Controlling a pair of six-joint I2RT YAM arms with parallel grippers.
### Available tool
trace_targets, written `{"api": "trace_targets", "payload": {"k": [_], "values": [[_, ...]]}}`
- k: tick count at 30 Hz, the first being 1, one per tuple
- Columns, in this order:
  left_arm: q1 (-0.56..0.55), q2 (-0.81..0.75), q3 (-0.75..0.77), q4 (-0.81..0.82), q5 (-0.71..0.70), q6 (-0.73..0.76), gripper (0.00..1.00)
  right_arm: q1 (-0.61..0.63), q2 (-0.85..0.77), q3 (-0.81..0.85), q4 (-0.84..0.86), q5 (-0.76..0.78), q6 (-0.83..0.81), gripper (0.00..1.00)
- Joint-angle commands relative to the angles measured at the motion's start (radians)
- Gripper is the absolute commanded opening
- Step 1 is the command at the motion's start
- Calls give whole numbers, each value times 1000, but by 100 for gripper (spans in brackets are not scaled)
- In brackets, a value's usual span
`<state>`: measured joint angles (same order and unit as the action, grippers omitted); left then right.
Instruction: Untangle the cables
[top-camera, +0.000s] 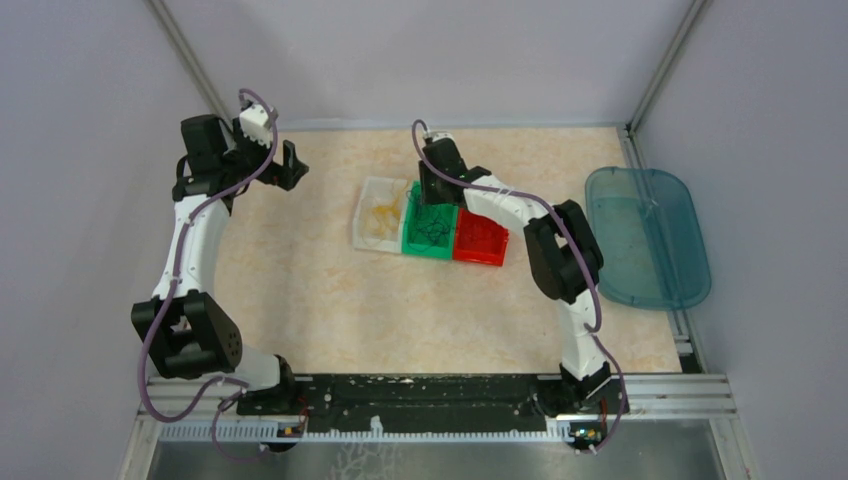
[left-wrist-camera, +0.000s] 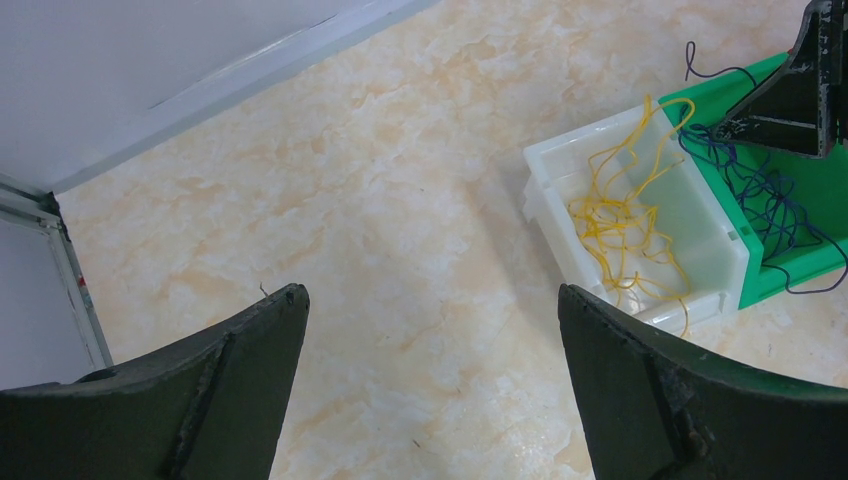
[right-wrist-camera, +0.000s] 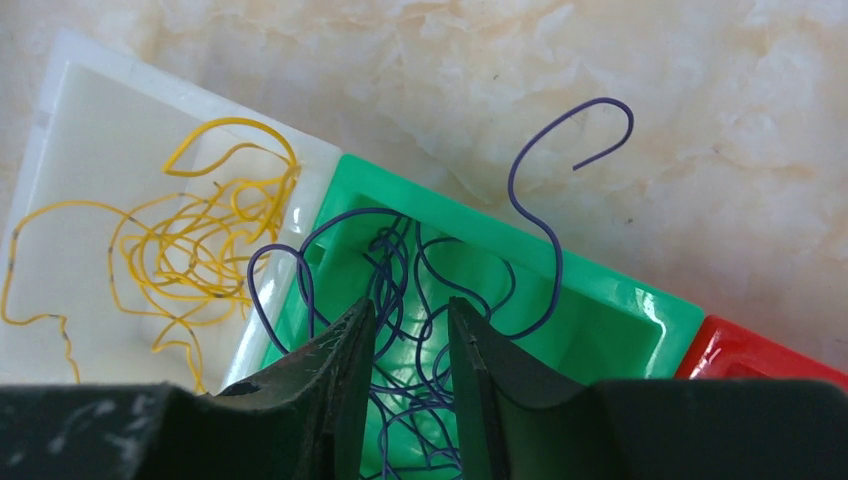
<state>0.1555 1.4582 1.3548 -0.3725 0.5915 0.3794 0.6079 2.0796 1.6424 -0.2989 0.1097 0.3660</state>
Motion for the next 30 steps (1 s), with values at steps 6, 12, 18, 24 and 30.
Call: {"api": "trace_targets", "payload": {"k": [6,12,18,24,30], "values": [[19,-38,-30,44,7,14,99,49,63,11,55,85,-18,21],[30,-36,-29,53,14,13,99,86,78,-34,55,140,-6,10],[36,-37,-36,44,27,13,99,87,75,-60,40,139,6,9],[42,-44,-42,37,31,24,99,87,-75,-74,15,114,-16,30],[51,-52,-27,36,37,30,99,78,-212,-41,-47,65,-25,40]]}}
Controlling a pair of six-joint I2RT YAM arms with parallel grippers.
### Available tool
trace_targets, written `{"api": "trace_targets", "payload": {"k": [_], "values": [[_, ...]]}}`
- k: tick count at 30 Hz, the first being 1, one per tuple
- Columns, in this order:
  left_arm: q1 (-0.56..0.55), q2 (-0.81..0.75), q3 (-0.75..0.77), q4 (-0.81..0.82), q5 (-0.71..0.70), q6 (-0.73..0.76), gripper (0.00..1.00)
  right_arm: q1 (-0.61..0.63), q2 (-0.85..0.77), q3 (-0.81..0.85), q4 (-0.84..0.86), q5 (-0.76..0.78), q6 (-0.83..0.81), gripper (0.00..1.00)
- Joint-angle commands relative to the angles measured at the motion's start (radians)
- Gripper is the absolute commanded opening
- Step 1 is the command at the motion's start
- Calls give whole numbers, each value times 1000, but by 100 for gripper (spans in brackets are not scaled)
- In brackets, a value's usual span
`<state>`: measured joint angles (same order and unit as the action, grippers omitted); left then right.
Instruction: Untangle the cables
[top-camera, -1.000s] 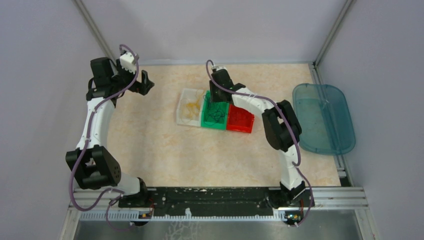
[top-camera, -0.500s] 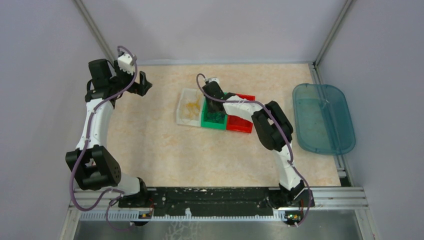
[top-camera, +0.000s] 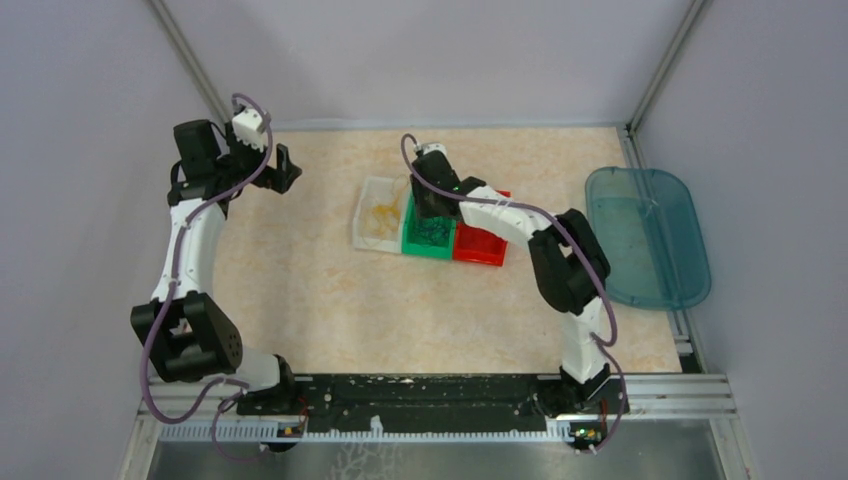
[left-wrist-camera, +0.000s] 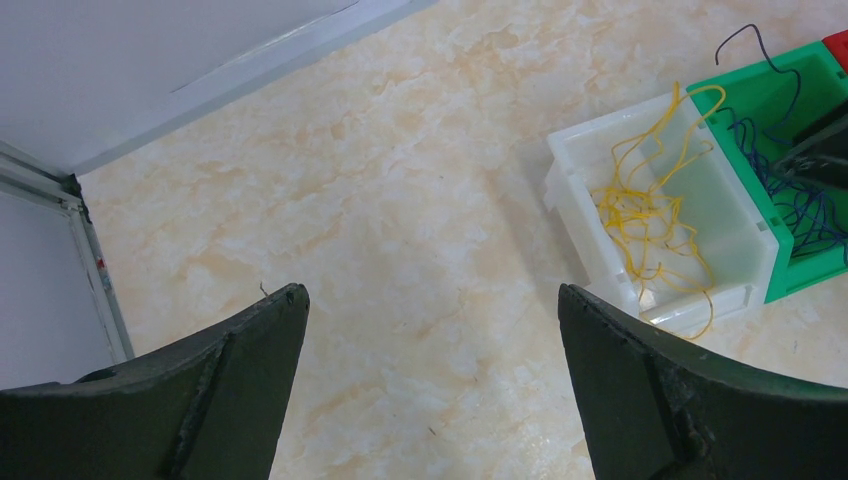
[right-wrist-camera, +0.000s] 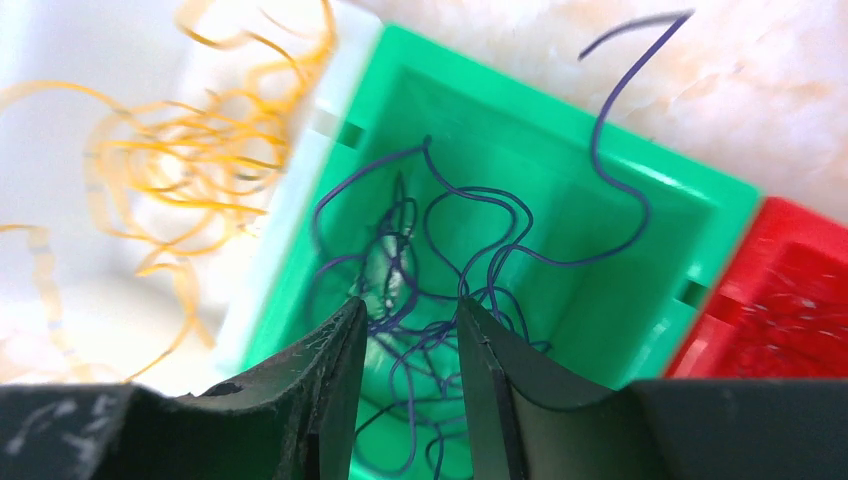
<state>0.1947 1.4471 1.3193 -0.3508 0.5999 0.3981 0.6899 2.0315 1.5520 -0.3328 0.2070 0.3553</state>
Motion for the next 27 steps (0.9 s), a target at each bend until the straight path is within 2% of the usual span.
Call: {"api": "trace_targets", "payload": {"k": [1,5,8,11,13,18,22,27], "values": [[11,-39,11,13,32,10,99,-9,-181,61,-25,-42,-18,40],[11,-37,11,12,49,-3,99,-32,-249,78,-63,-37,-28,41],[12,-31,-6,23,52,-16,99,-65,-323,12,-45,-23,-26,50],[13,-33,-55,61,56,-34,99,-105,-469,-145,50,-1,-4,72],[13,-39,-110,107,56,-62,99,-127,-572,-292,165,26,-2,97],[13,-58,-336,300,51,-151,99,-167,-816,-621,387,189,-60,99],[13,-54,-520,525,60,-202,99,-218,-982,-922,616,362,-117,99],[11,8,-708,831,68,-321,99,-264,-1052,-1229,938,590,-247,99]]}}
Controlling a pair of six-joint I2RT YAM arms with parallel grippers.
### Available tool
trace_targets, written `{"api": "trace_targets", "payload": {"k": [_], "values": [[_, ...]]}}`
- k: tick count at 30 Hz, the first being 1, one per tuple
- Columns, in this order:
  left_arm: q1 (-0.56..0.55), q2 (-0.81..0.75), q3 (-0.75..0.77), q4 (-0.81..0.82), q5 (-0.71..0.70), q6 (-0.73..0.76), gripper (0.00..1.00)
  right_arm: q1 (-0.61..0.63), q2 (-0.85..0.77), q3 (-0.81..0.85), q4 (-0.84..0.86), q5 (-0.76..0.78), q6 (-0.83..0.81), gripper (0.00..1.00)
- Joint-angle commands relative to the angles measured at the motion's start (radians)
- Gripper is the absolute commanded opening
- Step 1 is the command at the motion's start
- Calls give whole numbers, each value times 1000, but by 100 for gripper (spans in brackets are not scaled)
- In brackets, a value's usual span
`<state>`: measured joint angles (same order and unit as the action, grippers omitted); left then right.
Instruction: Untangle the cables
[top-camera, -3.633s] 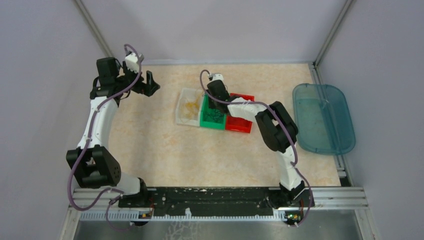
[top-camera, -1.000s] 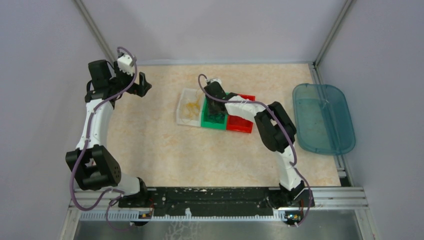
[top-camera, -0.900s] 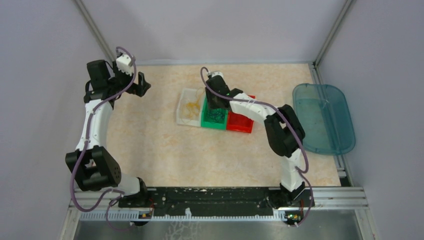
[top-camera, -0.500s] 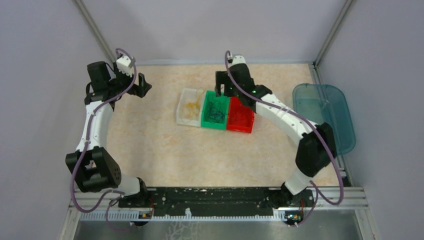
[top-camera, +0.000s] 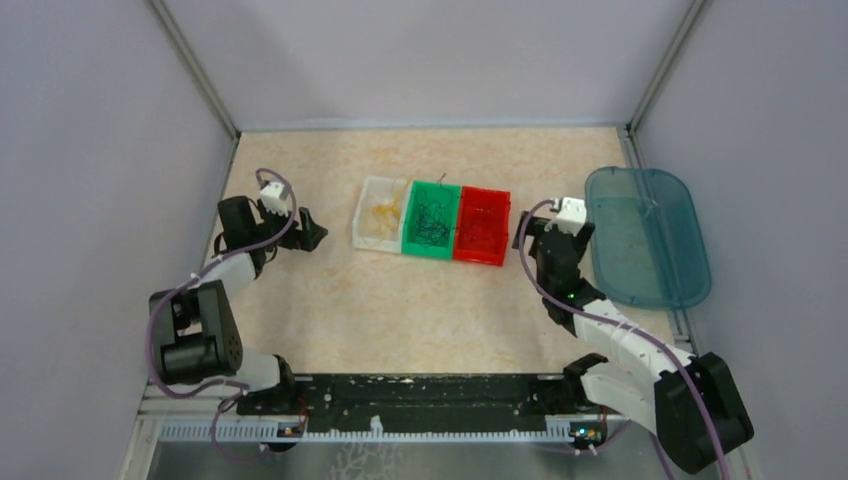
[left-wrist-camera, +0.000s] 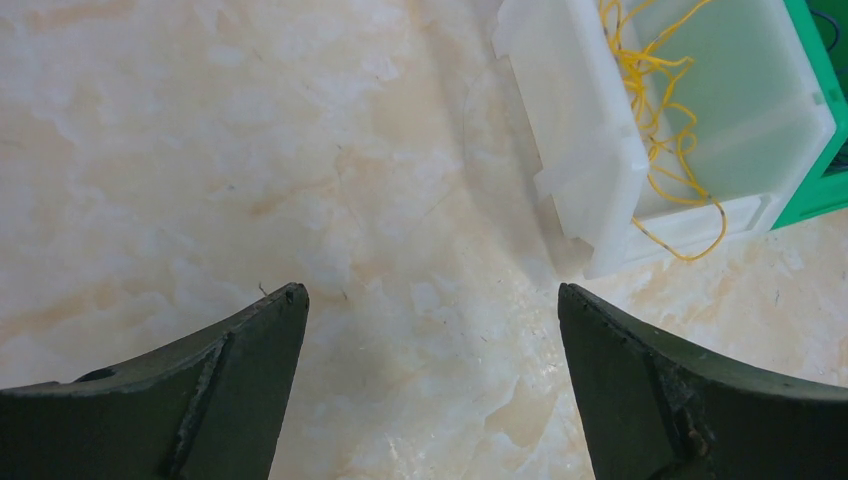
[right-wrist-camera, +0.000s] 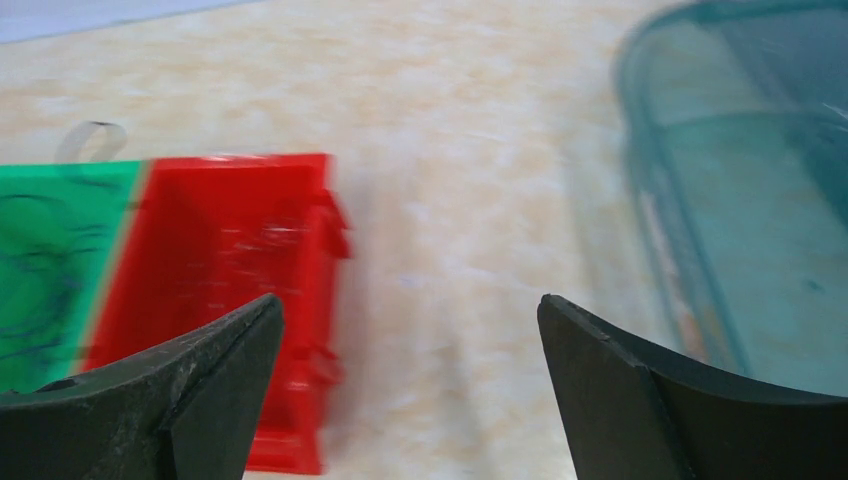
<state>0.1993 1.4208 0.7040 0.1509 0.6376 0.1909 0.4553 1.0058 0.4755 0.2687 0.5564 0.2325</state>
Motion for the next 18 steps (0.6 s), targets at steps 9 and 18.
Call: {"api": "trace_targets", "payload": {"k": [9,18], "values": [[-75,126,-262,736,-90,-125,100,-209,129,-280,520,235,-67,99],[-154,109,-441,1008,-250,-84,100,-251,286,-303,837,168,-184,99]]}}
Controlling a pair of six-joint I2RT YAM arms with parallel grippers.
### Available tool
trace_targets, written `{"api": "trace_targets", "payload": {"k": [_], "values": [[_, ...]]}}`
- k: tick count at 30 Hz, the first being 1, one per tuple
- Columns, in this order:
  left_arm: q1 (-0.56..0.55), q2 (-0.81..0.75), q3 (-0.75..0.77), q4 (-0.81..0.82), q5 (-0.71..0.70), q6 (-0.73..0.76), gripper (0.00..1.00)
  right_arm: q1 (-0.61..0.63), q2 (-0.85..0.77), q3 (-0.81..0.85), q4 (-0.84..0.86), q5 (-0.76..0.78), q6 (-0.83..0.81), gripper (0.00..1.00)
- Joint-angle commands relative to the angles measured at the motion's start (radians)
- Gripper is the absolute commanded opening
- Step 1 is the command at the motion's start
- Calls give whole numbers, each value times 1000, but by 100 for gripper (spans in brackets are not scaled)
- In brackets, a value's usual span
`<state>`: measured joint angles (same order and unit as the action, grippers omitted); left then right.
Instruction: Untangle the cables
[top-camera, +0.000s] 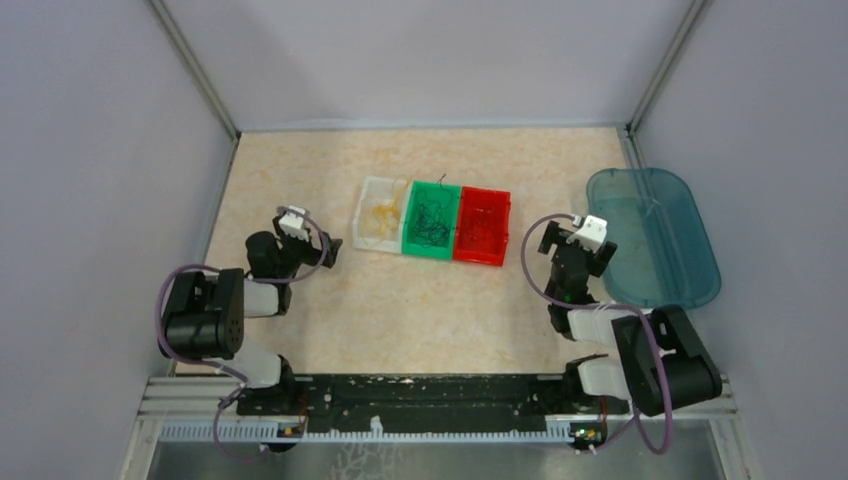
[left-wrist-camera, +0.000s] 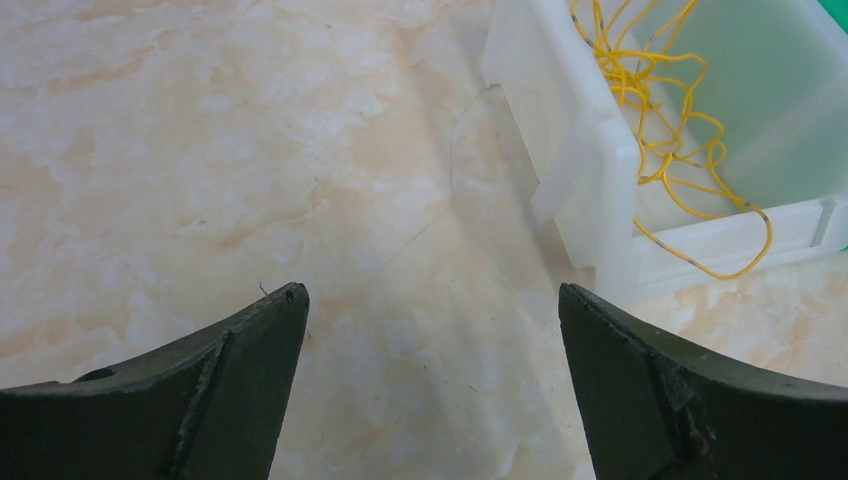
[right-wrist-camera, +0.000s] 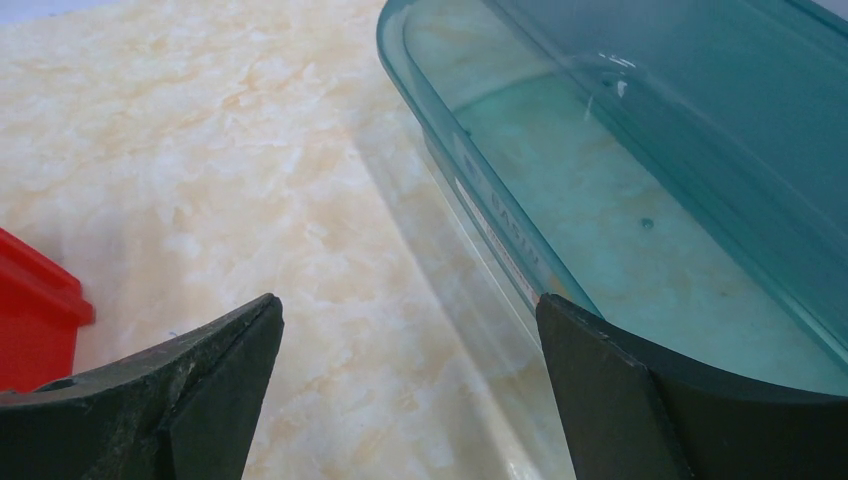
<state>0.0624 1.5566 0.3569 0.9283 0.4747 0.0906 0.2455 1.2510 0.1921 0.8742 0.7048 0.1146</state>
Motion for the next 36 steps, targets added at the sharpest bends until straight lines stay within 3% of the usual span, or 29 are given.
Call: {"api": "trace_targets", "payload": {"k": [1,3,4,8,11,13,14,16,17,19,36], "values": [[-19,-14,-128,286,-96,15,100,-54,53,-23,247,3,-56,99],[-27,41,-202,526,-127,9,100,-73,80,-26,279,-14,-43,99],[-34,36,-217,550,-151,12,100,-76,100,-26,295,-23,-47,99],[-48,0,-164,390,-187,15,100,-83,154,10,296,-178,-111,99],[-49,31,-97,298,-232,8,100,-162,163,63,182,-328,-68,99],[-52,23,-99,287,-235,6,100,-177,167,16,241,-415,-73,99],[-53,23,-99,288,-234,6,100,-176,210,-26,394,-435,-99,99],[-53,21,-107,304,-236,7,100,-174,183,-41,393,-465,-107,99],[-53,21,-108,307,-236,6,100,-171,204,-58,452,-468,-121,99],[-53,23,-108,309,-237,7,100,-164,186,-15,332,-479,-120,99],[-57,26,-96,287,-248,10,100,-166,191,-22,358,-480,-121,99]]}}
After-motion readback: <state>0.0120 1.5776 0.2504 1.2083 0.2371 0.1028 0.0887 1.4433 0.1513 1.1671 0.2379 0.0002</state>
